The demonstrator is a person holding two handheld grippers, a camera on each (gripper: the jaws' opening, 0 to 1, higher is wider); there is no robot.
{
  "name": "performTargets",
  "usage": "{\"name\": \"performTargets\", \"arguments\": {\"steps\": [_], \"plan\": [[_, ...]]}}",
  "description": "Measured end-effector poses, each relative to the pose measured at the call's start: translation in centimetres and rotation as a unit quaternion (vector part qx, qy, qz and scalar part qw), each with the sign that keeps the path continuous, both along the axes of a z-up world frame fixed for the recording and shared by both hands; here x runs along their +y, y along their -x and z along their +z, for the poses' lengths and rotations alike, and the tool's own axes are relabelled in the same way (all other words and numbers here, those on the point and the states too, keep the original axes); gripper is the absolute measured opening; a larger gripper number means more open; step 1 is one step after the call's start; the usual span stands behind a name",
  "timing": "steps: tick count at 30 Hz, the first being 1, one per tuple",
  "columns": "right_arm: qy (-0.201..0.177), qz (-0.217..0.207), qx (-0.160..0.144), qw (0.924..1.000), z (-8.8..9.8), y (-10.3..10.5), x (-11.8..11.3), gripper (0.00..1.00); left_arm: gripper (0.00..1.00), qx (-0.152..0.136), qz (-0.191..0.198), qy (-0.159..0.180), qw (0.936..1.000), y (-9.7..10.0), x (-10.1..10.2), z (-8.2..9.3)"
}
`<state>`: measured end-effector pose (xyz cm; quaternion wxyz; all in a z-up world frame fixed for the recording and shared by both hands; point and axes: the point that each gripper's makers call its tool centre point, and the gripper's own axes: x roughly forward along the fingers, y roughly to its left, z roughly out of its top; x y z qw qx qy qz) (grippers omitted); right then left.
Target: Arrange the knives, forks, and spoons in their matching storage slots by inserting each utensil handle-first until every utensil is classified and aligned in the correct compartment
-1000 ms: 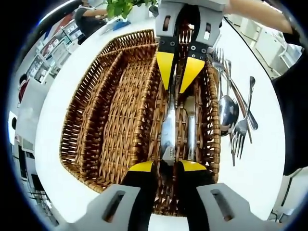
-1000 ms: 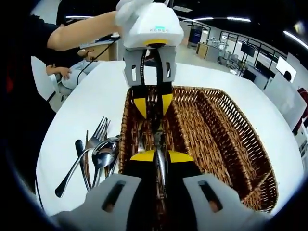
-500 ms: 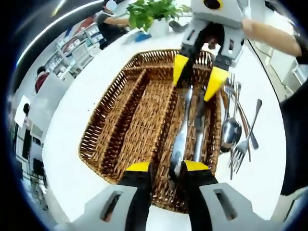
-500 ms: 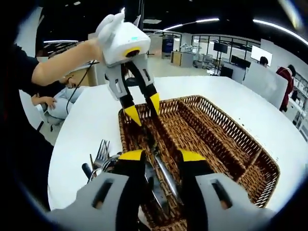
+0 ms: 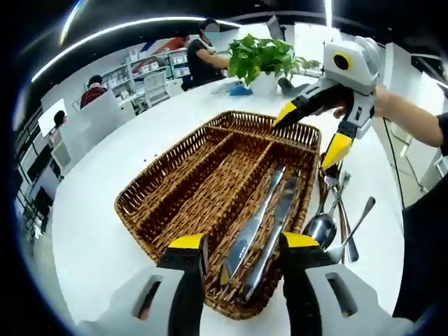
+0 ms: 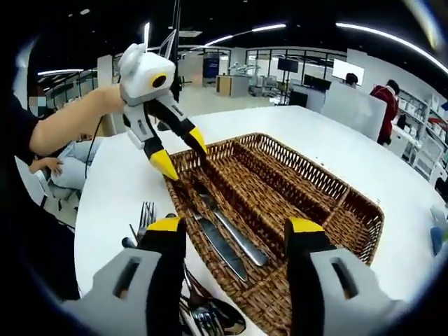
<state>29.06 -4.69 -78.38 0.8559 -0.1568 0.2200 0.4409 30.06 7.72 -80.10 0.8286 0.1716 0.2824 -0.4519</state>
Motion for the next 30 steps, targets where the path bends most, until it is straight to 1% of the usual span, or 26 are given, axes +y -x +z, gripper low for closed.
{"name": "performTargets", "arguments": {"steps": [3,6,7,9,10,11,13,15,17,19,22,23,25,26,28,30], "plan": [[-0.004,-0.022,-0.005,0.9997,0.1,0.5,-0.8,0.65,0.46,-0.008,0.010,0.021,0.9997,0.5,0.2,0.7],[0.006,-0.036,-0.019,0.9992,0.1,1.0,-1.8,0.69,0.49,-0.010,0.021,0.051,0.9984,1.3,0.2,1.5],[-0.004,-0.042,-0.017,0.9990,0.3,1.3,-2.0,0.70,0.50,-0.016,0.021,0.061,0.9978,1.8,0.1,1.9],[-0.022,-0.053,-0.013,0.9983,0.8,1.9,-2.5,0.73,0.54,-0.019,0.029,0.071,0.9969,2.4,0.3,2.0],[-0.024,-0.055,-0.015,0.9981,1.0,2.2,-2.8,0.74,0.55,-0.022,0.031,0.074,0.9966,2.7,0.4,2.1],[-0.028,-0.066,-0.021,0.9972,1.3,2.4,-3.2,0.76,0.58,-0.024,0.032,0.075,0.9964,2.8,0.4,2.1],[-0.031,-0.071,-0.029,0.9966,1.7,2.8,-3.8,0.79,0.61,-0.030,0.036,0.086,0.9952,3.7,0.5,2.2],[-0.042,-0.084,-0.026,0.9953,2.0,3.4,-4.5,0.80,0.63,-0.039,0.036,0.091,0.9944,4.5,0.6,2.4],[-0.057,-0.098,-0.031,0.9931,2.4,3.8,-5.2,0.83,0.66,-0.043,0.043,0.104,0.9927,5.0,0.6,2.8],[-0.061,-0.100,-0.030,0.9927,2.4,4.5,-5.7,0.84,0.68,-0.053,0.043,0.121,0.9903,5.9,0.4,3.4],[-0.055,-0.108,-0.030,0.9922,2.2,5.3,-6.3,0.89,0.72,-0.060,0.044,0.120,0.9900,6.9,0.5,3.3],[-0.053,-0.112,-0.034,0.9918,2.2,5.6,-6.6,0.92,0.74,-0.061,0.044,0.118,0.9901,7.2,0.5,3.3],[-0.048,-0.121,-0.051,0.9901,2.6,6.0,-7.1,0.94,0.77,-0.068,0.051,0.121,0.9890,7.7,0.7,3.5],[-0.047,-0.120,-0.053,0.9903,2.6,6.3,-7.2,0.95,0.78,-0.069,0.052,0.122,0.9887,7.9,0.8,3.6],[-0.046,-0.122,-0.050,0.9903,2.6,6.7,-7.4,0.96,0.81,-0.074,0.061,0.126,0.9874,8.5,1.0,3.8],[-0.043,-0.120,-0.050,0.9906,2.6,7.6,-7.4,0.98,0.84,-0.077,0.069,0.128,0.9863,9.1,1.2,4.0]]}}
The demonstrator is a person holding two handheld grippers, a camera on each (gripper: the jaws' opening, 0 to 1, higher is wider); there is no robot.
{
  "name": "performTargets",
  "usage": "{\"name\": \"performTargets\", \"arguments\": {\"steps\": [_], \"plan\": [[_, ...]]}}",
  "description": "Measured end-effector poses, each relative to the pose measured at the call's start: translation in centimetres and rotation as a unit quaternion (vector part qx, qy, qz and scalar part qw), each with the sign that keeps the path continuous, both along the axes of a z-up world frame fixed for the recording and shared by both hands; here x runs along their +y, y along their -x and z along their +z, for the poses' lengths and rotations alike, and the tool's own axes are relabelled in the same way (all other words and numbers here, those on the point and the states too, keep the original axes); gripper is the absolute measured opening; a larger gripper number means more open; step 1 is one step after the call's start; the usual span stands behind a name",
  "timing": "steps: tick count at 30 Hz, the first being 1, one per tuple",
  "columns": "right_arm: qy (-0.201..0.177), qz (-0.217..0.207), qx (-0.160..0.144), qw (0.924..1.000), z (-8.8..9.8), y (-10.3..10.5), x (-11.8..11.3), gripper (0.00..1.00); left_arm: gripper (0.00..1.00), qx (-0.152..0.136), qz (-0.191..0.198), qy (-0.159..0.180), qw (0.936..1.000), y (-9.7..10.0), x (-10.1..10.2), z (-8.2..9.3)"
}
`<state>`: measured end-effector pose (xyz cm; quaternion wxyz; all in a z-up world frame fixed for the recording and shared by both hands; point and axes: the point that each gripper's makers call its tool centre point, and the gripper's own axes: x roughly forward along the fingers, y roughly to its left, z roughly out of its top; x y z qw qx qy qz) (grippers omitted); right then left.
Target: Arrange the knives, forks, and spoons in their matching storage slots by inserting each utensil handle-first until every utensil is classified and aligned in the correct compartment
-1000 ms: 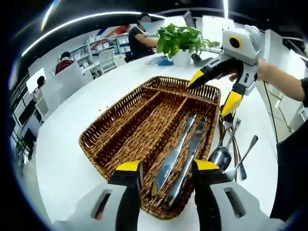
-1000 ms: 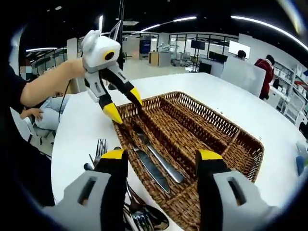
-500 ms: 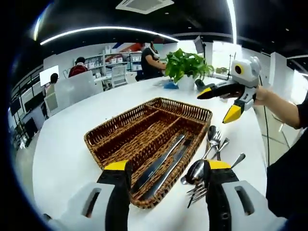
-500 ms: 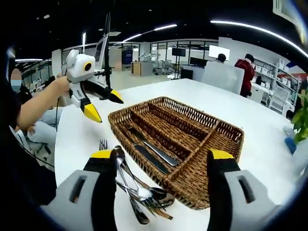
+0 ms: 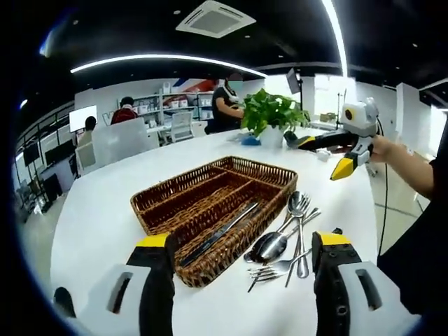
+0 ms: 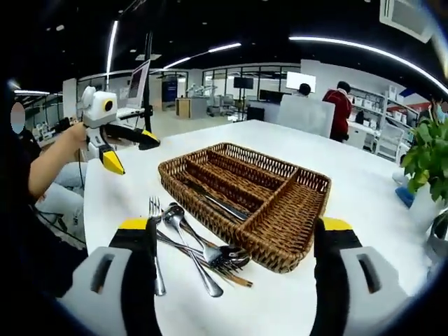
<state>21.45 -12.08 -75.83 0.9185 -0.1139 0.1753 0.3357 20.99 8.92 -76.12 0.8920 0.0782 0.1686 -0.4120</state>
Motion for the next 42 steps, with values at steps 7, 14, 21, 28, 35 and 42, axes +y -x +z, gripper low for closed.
{"name": "performTargets", "arguments": {"steps": [7,14,21,28,35,42], "plan": [[-0.013,-0.010,-0.005,0.9998,0.4,1.3,-0.5,1.00,0.93,-0.004,0.014,0.005,0.9999,2.1,0.7,0.1],[-0.010,-0.027,-0.003,0.9996,0.2,2.2,-1.4,1.00,0.99,-0.010,0.030,0.002,0.9995,2.9,1.2,0.5],[-0.009,-0.029,-0.001,0.9995,0.2,3.1,-1.5,1.00,0.99,-0.016,0.041,0.002,0.9990,3.1,1.6,0.8],[-0.005,-0.031,-0.002,0.9995,0.6,3.7,-1.5,1.00,0.99,-0.019,0.047,0.006,0.9987,3.6,1.8,1.0],[-0.002,-0.030,-0.002,0.9996,0.5,3.9,-1.5,1.00,0.99,-0.022,0.050,0.004,0.9985,3.8,2.1,1.1],[0.002,-0.029,0.001,0.9996,0.2,3.9,-1.7,1.00,0.98,-0.019,0.047,0.001,0.9987,3.9,1.8,0.8]]}}
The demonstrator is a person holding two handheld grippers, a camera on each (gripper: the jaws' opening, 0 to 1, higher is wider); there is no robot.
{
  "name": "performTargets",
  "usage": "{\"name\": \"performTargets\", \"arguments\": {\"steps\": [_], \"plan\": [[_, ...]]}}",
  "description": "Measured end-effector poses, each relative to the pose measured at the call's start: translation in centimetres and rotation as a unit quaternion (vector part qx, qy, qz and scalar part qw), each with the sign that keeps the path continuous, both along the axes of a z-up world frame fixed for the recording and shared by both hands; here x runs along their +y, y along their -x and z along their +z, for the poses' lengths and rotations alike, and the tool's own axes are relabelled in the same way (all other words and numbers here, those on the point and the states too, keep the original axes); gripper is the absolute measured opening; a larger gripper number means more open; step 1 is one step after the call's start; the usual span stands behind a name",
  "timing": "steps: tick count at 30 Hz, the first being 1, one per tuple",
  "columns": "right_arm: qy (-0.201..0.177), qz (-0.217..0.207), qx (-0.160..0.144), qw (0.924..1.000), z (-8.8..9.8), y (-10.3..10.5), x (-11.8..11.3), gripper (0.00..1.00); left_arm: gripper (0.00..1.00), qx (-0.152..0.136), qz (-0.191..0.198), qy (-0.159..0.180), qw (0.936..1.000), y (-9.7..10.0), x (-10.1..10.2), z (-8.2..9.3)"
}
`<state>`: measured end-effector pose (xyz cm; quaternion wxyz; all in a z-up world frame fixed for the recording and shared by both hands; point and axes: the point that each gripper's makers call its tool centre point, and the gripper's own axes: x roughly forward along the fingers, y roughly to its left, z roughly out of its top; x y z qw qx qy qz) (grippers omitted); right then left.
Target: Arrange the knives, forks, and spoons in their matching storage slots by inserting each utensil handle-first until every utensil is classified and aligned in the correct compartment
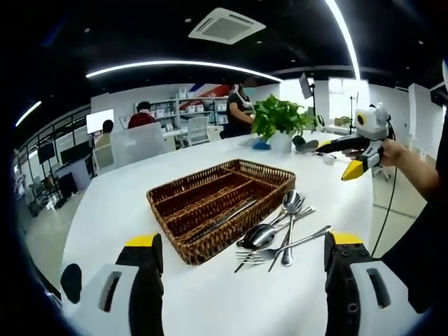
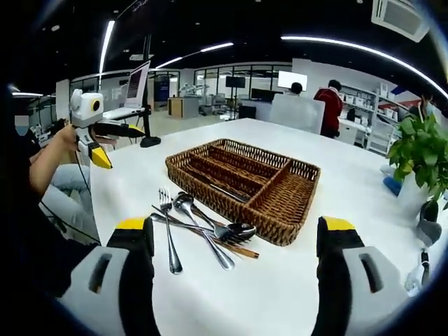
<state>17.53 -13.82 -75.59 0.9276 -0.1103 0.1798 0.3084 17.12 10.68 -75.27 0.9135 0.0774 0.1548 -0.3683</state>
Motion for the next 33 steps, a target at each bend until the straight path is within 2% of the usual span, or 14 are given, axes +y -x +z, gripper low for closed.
{"name": "performTargets", "arguments": {"steps": [8,14,15,29,33], "plan": [[0.001,-0.004,-0.004,1.0000,0.1,0.0,-0.3,1.00,0.96,0.003,-0.002,0.002,1.0000,-0.1,-0.3,-0.4],[0.003,-0.003,-0.002,1.0000,-0.1,0.0,-0.3,1.00,0.91,0.008,-0.005,0.000,1.0000,-0.3,-0.6,-1.3],[0.005,-0.002,-0.002,1.0000,-0.2,0.1,-0.3,1.00,0.89,0.020,-0.013,0.007,0.9997,-0.2,-0.9,-1.9],[0.012,0.012,0.003,0.9998,-0.7,0.5,0.5,0.96,0.68,0.066,-0.043,0.028,0.9965,-1.1,-2.0,-5.3],[0.012,0.018,0.007,0.9997,-1.0,0.6,0.9,0.95,0.54,0.089,-0.049,0.030,0.9944,-2.1,-2.0,-6.8]]}}
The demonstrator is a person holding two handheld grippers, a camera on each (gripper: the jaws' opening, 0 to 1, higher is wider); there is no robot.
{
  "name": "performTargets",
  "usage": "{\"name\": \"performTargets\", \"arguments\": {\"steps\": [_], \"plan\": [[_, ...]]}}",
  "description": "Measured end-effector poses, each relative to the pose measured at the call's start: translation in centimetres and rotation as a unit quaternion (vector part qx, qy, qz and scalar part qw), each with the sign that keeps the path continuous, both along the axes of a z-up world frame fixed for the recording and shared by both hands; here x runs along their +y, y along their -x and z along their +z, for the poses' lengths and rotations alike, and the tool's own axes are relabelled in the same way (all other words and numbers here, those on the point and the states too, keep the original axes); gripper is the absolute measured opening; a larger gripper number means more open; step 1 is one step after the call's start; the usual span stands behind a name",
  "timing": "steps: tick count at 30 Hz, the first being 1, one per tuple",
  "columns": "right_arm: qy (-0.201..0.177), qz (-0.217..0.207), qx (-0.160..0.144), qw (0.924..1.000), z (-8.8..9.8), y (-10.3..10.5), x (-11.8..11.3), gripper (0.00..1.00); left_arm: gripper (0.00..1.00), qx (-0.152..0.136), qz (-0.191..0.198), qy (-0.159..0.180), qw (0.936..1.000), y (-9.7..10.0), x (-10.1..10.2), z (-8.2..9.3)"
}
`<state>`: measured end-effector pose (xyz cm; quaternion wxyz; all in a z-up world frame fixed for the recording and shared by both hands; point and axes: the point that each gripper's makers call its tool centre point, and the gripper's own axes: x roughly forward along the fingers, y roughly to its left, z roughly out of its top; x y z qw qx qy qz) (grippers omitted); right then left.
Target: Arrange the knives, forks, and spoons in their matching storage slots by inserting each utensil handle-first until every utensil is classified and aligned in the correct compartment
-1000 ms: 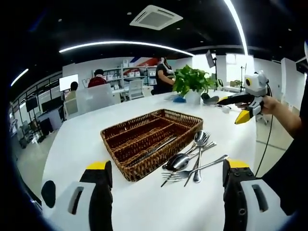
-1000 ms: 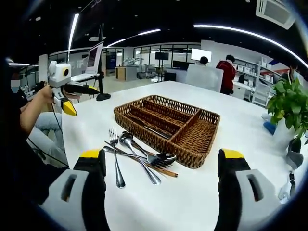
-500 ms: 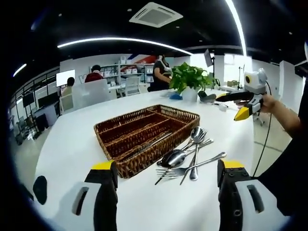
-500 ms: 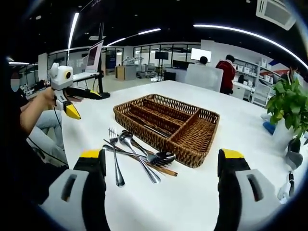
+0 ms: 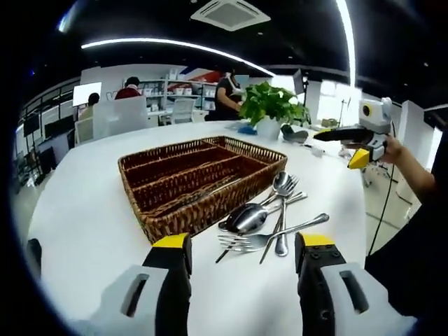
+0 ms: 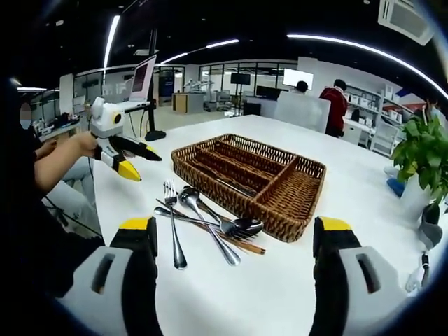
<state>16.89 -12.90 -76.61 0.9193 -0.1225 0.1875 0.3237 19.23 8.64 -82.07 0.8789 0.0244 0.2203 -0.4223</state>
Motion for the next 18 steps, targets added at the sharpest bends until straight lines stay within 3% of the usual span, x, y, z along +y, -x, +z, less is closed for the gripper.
{"name": "performTargets", "arguments": {"steps": [10,18], "plan": [[0.007,0.011,0.012,0.9998,-0.9,0.6,0.8,0.92,0.35,0.038,-0.017,0.018,0.9990,-1.0,-0.7,-2.2],[0.011,0.023,0.020,0.9995,-1.6,0.9,1.7,0.90,0.27,0.066,-0.036,0.037,0.9965,-1.6,-1.4,-3.2]]}}
